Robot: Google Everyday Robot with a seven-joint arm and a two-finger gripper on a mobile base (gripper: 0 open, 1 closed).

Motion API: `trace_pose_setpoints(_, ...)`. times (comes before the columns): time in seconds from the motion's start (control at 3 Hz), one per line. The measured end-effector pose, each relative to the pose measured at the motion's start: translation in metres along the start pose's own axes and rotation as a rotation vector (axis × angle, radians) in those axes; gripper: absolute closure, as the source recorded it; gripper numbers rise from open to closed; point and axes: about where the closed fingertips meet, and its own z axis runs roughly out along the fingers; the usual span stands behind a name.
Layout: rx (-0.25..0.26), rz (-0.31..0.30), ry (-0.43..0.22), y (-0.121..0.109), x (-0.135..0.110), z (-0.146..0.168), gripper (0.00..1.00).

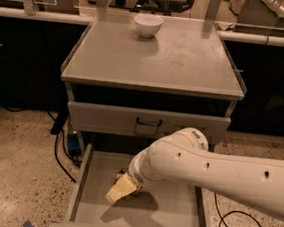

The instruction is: Pick orange can from middle drawer and place on counter

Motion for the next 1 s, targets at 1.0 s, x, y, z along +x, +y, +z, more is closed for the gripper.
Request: trace_pose_setpoints(1.0,-0.134,0.146,-0.065,0.0,0.034,0.087,0.0)
